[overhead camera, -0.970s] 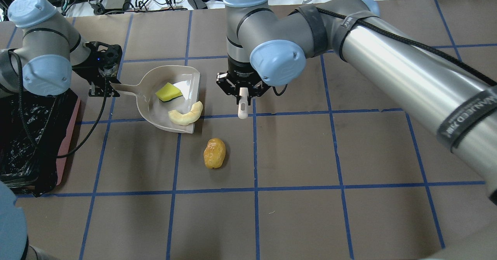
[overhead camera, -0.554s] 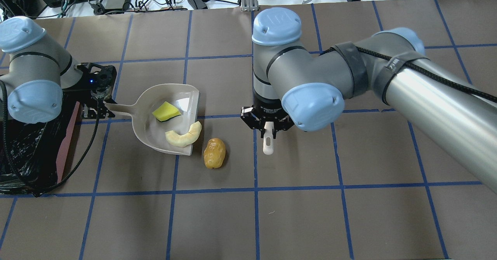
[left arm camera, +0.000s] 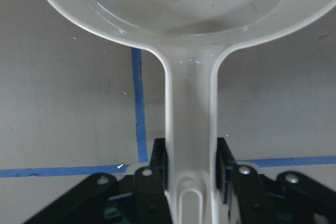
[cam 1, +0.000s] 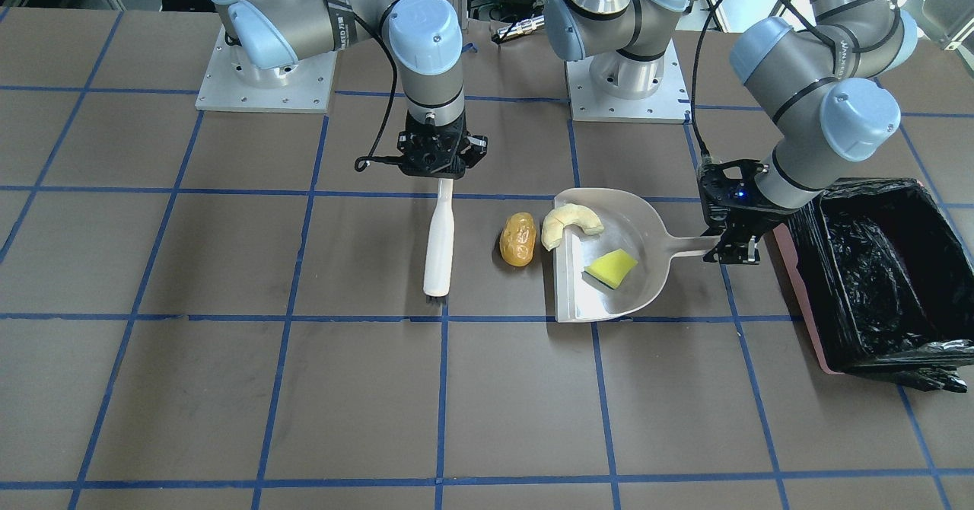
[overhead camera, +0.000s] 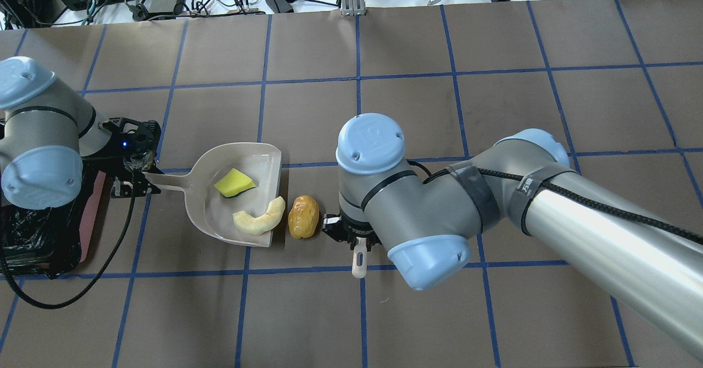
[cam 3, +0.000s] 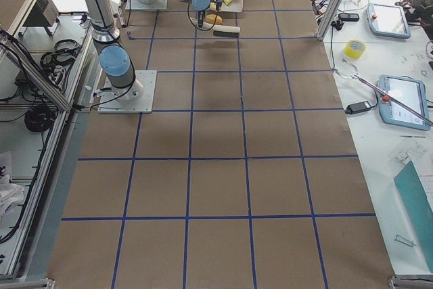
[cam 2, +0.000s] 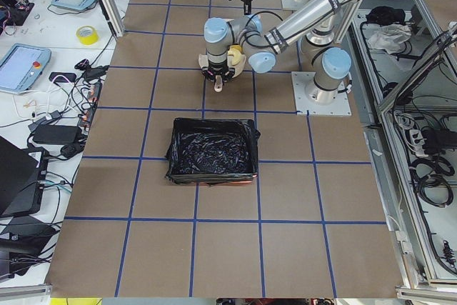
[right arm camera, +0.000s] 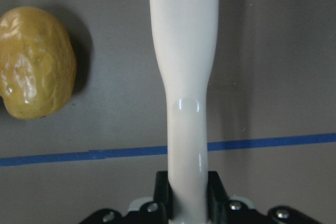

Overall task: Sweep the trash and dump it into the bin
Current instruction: 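Sweep the yellow potato into the dustpan with the brush in the right gripper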

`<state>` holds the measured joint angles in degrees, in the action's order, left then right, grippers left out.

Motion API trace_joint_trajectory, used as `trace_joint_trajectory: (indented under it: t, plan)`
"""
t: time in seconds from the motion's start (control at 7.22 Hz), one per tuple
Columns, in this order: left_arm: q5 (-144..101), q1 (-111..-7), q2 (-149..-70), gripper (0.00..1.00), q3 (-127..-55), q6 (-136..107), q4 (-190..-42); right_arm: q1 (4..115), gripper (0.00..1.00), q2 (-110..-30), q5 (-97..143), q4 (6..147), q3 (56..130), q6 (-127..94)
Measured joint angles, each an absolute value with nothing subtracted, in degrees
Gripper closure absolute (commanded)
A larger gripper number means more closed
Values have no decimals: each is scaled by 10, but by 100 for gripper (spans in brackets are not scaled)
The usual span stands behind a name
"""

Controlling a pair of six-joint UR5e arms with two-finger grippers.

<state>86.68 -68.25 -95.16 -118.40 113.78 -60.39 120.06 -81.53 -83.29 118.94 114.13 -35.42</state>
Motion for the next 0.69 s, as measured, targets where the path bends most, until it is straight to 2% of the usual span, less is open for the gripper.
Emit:
trace_joint_trajectory:
  t: [0.69]
  plan:
    - [871,-685,-946,100,-1231,1139,-576,1288,100,-762,-788,1309,1139,-470]
